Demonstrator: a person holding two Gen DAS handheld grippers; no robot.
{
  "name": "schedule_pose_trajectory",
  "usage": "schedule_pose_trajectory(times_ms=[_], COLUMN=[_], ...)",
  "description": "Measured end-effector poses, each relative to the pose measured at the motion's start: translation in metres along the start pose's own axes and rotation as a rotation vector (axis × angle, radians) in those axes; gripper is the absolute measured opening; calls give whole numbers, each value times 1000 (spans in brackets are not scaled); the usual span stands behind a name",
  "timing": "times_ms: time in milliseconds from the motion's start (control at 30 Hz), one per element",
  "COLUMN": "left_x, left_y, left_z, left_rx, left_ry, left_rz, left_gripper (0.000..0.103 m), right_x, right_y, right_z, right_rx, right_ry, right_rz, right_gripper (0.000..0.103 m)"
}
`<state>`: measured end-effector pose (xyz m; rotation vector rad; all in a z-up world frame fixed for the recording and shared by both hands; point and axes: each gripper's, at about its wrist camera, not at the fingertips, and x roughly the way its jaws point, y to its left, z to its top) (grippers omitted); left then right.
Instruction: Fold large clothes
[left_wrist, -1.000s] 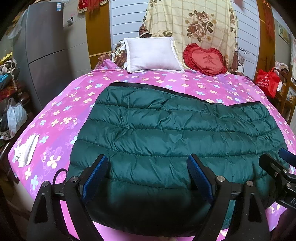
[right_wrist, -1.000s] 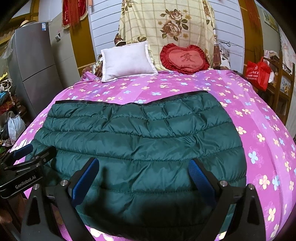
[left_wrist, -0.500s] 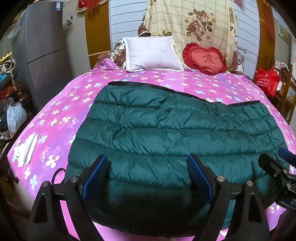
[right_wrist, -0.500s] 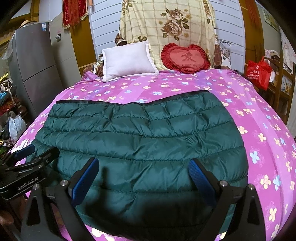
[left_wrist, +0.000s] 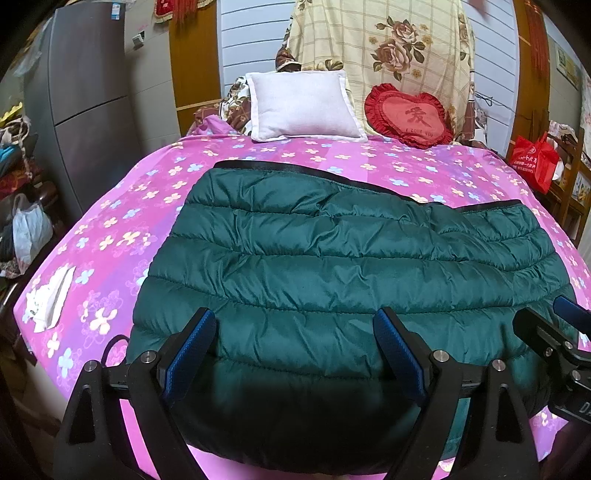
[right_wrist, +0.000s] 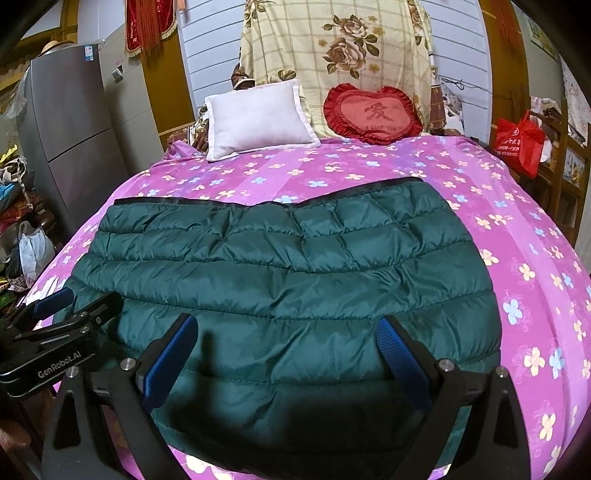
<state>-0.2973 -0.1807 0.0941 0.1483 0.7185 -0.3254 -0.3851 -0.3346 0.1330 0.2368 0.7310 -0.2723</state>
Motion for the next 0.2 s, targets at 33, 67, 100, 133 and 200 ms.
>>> schedule_pose_trajectory(times_ms=[33,67,100,133,200], left_x=[1,1,1,1,2], left_y=[0,0,-1,-3,-3], left_z=[0,-1,-1,-3,-2], left_rx=[-1,0,3,9,7], left_ry=[-1,-5,-7,-10,-4], left_rz=[-1,-3,-2,2,-6], left_gripper=[71,71,71,71,71], right_x=[0,1,1,2,2], right_y=[0,1,1,2,1], right_z=[0,0,0,0,0], right_rx=[0,-1,-4,-7,-7], right_ry=[0,1,3,5,6], right_rz=[2,1,0,0,1], right_gripper=[99,99,99,99,99])
